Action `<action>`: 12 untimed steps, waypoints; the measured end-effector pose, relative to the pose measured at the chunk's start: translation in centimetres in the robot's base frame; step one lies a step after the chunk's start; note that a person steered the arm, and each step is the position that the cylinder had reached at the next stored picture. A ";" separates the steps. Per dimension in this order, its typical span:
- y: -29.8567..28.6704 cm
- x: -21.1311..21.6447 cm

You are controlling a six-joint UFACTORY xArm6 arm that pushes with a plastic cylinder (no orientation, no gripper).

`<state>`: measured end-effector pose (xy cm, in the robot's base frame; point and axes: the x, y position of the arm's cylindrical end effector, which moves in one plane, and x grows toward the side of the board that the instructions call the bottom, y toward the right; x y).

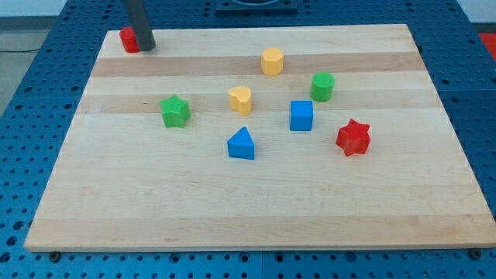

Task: Move the red star to the top center of the board

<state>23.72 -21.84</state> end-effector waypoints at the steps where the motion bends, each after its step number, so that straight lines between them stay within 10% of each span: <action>1: -1.4 -0.1; 3: -2.6 4.8; 5: -3.0 18.8; 7: 10.0 29.3; 10: 44.6 29.2; 12: 44.0 25.3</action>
<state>49.04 22.11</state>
